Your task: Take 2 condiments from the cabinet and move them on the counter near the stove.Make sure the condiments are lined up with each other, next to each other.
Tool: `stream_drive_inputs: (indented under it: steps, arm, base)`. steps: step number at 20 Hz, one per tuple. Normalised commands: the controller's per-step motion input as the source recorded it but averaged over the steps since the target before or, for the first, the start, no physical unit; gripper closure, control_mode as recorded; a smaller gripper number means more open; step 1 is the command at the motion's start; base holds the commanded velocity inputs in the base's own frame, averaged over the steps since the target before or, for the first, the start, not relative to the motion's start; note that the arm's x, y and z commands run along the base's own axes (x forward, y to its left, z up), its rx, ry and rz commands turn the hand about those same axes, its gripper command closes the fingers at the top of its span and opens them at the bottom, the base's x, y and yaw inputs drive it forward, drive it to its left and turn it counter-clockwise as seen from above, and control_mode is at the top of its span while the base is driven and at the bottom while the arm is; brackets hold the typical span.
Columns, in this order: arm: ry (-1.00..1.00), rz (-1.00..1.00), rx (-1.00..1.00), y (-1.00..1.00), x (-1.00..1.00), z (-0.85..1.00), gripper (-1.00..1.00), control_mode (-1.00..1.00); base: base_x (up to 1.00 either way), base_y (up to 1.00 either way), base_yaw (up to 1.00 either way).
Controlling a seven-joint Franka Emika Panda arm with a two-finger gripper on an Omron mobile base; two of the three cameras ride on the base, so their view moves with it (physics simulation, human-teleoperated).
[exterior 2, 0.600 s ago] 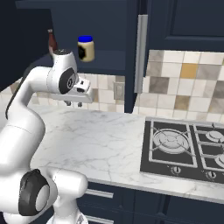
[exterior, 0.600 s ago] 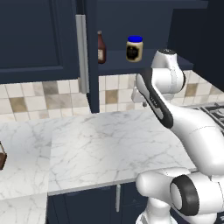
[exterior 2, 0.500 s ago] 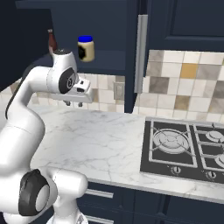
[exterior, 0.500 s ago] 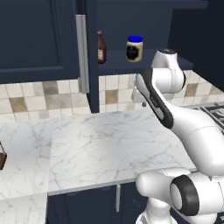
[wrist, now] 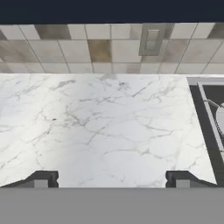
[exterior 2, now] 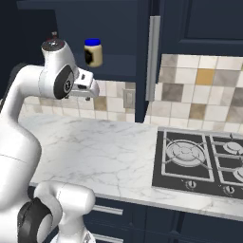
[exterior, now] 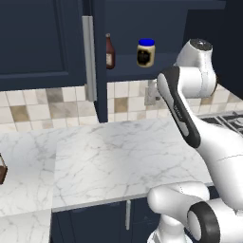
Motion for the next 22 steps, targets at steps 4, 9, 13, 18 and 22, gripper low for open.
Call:
stream_drive_inputs:
  steps: [4,9,13,18,22]
  arm:
    - [-0.15,0.00,0.09,-0.04,-0.45,0.51,-1.00,-1.00]
    - [-0.43,0.01,0.06,-0.07,-0.27,0.45,-1.00,-1.00]
    - [-0.45,0.00,0.02,0.00,0.00,0.42,-1.00,-1.00]
    - [-0.26,0.00,0.01,0.00,0.01,0.43,-1.00,-1.00]
    - [-0.01,0.00,-0.01,0.00,0.04,0.35,-1.00,-1.00]
  base:
    - [0.00,0.00,0.00]
    - [0.00,0.00,0.00]
    - [0.00,0.00,0.00]
    - [0.00,0.00,0.00]
    - [0.00,0.00,0.00]
